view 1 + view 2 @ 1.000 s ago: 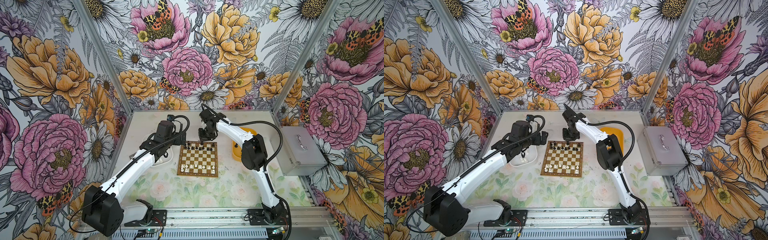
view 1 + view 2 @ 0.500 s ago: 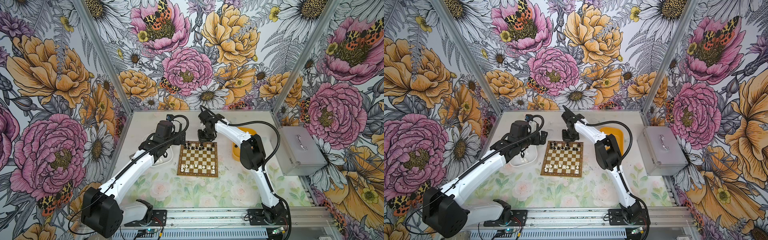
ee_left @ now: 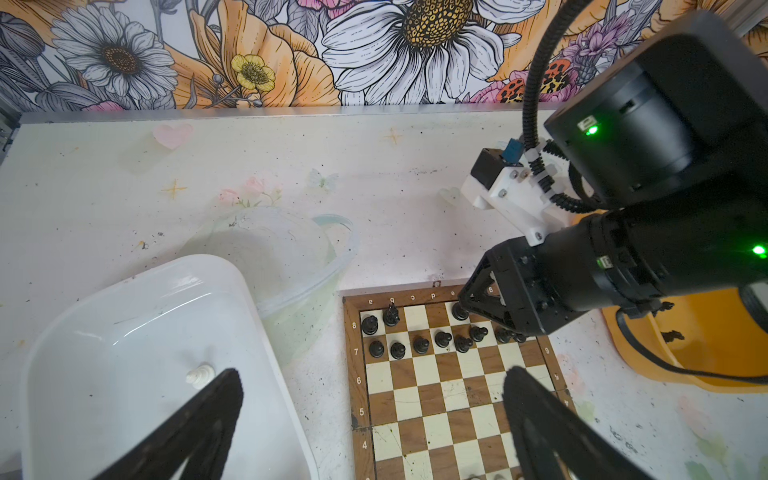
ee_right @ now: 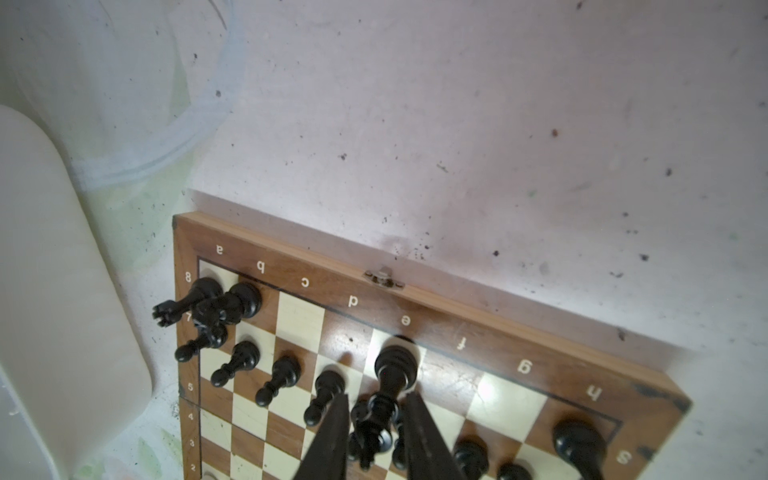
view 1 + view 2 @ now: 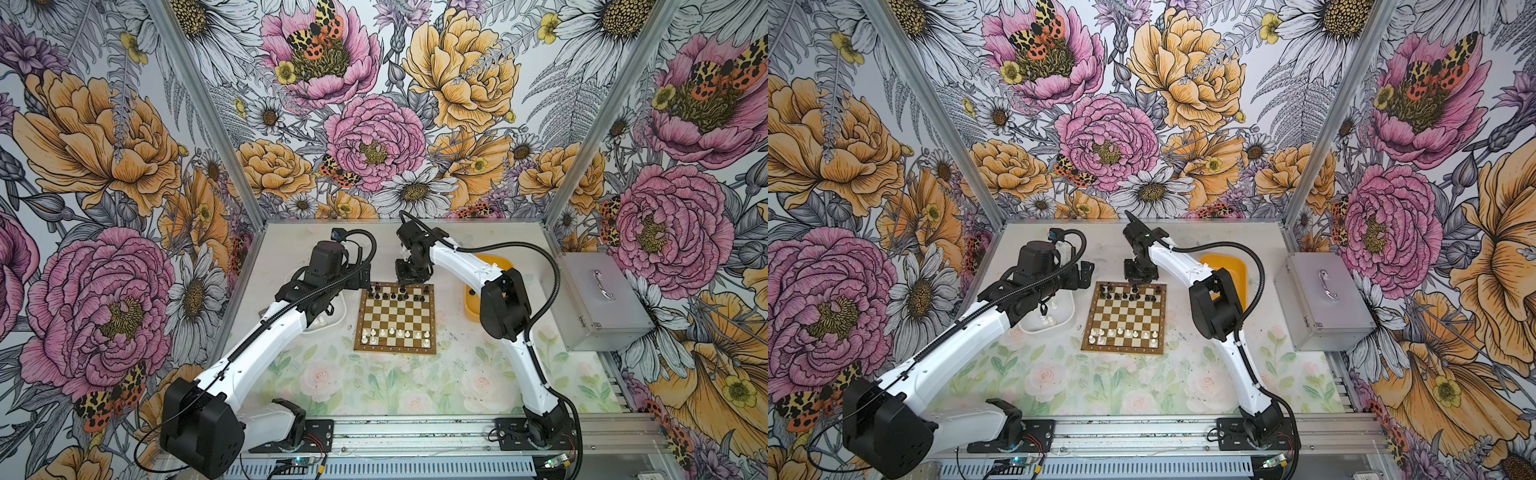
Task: Set up the chess pieces on the board
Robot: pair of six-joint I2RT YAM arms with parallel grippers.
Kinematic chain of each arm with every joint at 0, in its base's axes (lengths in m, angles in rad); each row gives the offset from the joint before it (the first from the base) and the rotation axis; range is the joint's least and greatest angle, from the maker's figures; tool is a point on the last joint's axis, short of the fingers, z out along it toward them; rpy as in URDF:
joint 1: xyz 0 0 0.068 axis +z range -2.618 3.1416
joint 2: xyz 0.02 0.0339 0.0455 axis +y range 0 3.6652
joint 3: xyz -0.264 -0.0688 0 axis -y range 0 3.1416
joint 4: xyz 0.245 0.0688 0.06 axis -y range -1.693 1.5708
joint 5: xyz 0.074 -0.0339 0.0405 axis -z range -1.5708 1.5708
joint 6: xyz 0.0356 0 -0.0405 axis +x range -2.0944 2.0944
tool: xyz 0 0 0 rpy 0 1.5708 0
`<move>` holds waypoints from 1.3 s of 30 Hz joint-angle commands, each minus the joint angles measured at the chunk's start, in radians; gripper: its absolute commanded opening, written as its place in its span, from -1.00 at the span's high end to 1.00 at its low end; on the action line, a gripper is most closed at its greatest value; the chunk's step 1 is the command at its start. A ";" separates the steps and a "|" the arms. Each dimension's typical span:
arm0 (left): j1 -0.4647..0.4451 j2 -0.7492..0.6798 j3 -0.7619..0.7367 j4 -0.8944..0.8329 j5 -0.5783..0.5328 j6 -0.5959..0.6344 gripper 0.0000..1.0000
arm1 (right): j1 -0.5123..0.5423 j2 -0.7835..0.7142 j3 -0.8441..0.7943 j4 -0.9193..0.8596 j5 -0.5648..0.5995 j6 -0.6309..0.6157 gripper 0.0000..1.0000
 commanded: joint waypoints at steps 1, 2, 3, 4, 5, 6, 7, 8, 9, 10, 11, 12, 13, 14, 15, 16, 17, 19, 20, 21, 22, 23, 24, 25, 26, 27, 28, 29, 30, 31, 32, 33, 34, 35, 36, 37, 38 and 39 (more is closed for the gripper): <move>0.012 -0.026 -0.012 0.018 0.014 -0.003 -0.98 | 0.005 0.012 0.033 -0.009 0.016 -0.003 0.28; 0.013 -0.026 -0.012 0.017 0.016 -0.001 -0.98 | 0.005 0.013 0.036 -0.009 0.019 -0.003 0.27; 0.015 -0.028 -0.012 0.017 0.015 -0.002 -0.98 | 0.005 0.012 0.040 -0.010 0.023 -0.002 0.27; 0.015 -0.029 -0.012 0.017 0.015 -0.001 -0.98 | 0.005 0.011 0.041 -0.009 0.023 -0.002 0.22; 0.017 -0.029 -0.011 0.018 0.018 0.001 -0.98 | 0.006 0.011 0.045 -0.010 0.021 -0.003 0.14; 0.019 -0.029 -0.008 0.018 0.019 0.001 -0.98 | 0.006 0.008 0.047 -0.010 0.022 -0.001 0.13; 0.019 -0.029 -0.006 0.017 0.018 0.003 -0.98 | 0.006 0.004 0.051 -0.009 0.026 -0.001 0.08; 0.021 -0.029 -0.003 0.017 0.019 0.005 -0.98 | 0.006 0.001 0.054 -0.009 0.028 -0.003 0.03; 0.023 -0.029 -0.001 0.018 0.019 0.007 -0.98 | 0.006 -0.002 0.061 -0.010 0.030 -0.004 0.00; 0.024 -0.029 0.001 0.018 0.021 0.008 -0.98 | 0.005 -0.007 0.071 -0.010 0.039 -0.005 -0.01; 0.027 -0.029 0.005 0.019 0.020 0.010 -0.98 | 0.005 -0.014 0.079 -0.010 0.049 -0.006 -0.06; 0.030 -0.027 0.009 0.020 0.022 0.013 -0.98 | 0.004 -0.019 0.090 -0.010 0.058 -0.009 -0.11; 0.032 -0.025 0.015 0.019 0.024 0.016 -0.98 | 0.001 -0.024 0.106 -0.011 0.068 -0.010 -0.15; 0.034 -0.022 0.019 0.019 0.023 0.017 -0.98 | -0.002 -0.031 0.123 -0.013 0.082 -0.009 -0.15; 0.034 -0.019 0.024 0.021 0.023 0.019 -0.98 | -0.009 -0.039 0.133 -0.015 0.093 -0.008 -0.16; 0.034 -0.016 0.032 0.022 0.027 0.023 -0.98 | -0.018 -0.049 0.145 -0.015 0.100 -0.006 -0.16; 0.034 -0.011 0.039 0.023 0.031 0.026 -0.98 | -0.029 -0.060 0.156 -0.016 0.104 -0.007 -0.17; 0.034 -0.002 0.054 0.024 0.035 0.028 -0.98 | -0.051 -0.079 0.165 -0.021 0.109 -0.006 -0.17; 0.034 0.003 0.062 0.027 0.042 0.030 -0.98 | -0.065 -0.093 0.165 -0.026 0.115 -0.007 -0.16; 0.033 0.007 0.068 0.030 0.046 0.029 -0.98 | -0.075 -0.104 0.164 -0.034 0.128 -0.012 -0.16; 0.031 0.013 0.073 0.035 0.051 0.028 -0.98 | -0.086 -0.117 0.161 -0.050 0.153 -0.020 -0.15; 0.028 0.020 0.081 0.041 0.057 0.025 -0.98 | -0.097 -0.134 0.155 -0.066 0.178 -0.027 -0.13; 0.023 0.029 0.090 0.049 0.066 0.021 -0.98 | -0.109 -0.154 0.138 -0.080 0.205 -0.036 -0.10; 0.014 0.041 0.099 0.059 0.076 0.016 -0.98 | -0.122 -0.180 0.105 -0.085 0.228 -0.043 -0.08; 0.003 0.054 0.108 0.064 0.078 0.011 -0.98 | -0.135 -0.206 0.069 -0.085 0.240 -0.047 -0.02; -0.012 0.071 0.122 0.069 0.085 0.008 -0.98 | -0.151 -0.235 0.020 -0.083 0.259 -0.047 0.03; -0.035 0.090 0.136 0.072 0.086 0.007 -0.98 | -0.167 -0.271 -0.029 -0.084 0.279 -0.049 0.07; -0.053 0.108 0.151 0.075 0.086 0.010 -0.98 | -0.181 -0.299 -0.072 -0.082 0.292 -0.051 0.10; -0.077 0.130 0.170 0.077 0.086 0.013 -0.98 | -0.195 -0.329 -0.122 -0.081 0.308 -0.053 0.10; -0.100 0.153 0.189 0.076 0.089 0.016 -0.98 | -0.208 -0.362 -0.172 -0.077 0.325 -0.053 0.10; -0.123 0.174 0.207 0.076 0.094 0.016 -0.98 | -0.219 -0.391 -0.220 -0.069 0.331 -0.053 0.10; -0.144 0.199 0.228 0.077 0.101 0.016 -0.98 | -0.233 -0.419 -0.273 -0.054 0.333 -0.053 0.10; -0.165 0.224 0.251 0.077 0.104 0.016 -0.98 | -0.245 -0.450 -0.330 -0.033 0.332 -0.051 0.10; -0.185 0.244 0.271 0.078 0.105 0.014 -0.98 | -0.258 -0.473 -0.374 -0.017 0.328 -0.047 0.10; -0.207 0.268 0.295 0.077 0.110 0.011 -0.98 | -0.273 -0.497 -0.422 0.006 0.317 -0.042 0.10; -0.225 0.292 0.318 0.077 0.116 0.008 -0.98 | -0.287 -0.517 -0.464 0.028 0.301 -0.039 0.10; -0.243 0.310 0.338 0.077 0.116 0.006 -0.98 | -0.297 -0.530 -0.491 0.042 0.294 -0.034 0.10; -0.260 0.330 0.360 0.077 0.116 0.006 -0.98 | -0.307 -0.541 -0.517 0.056 0.287 -0.035 0.10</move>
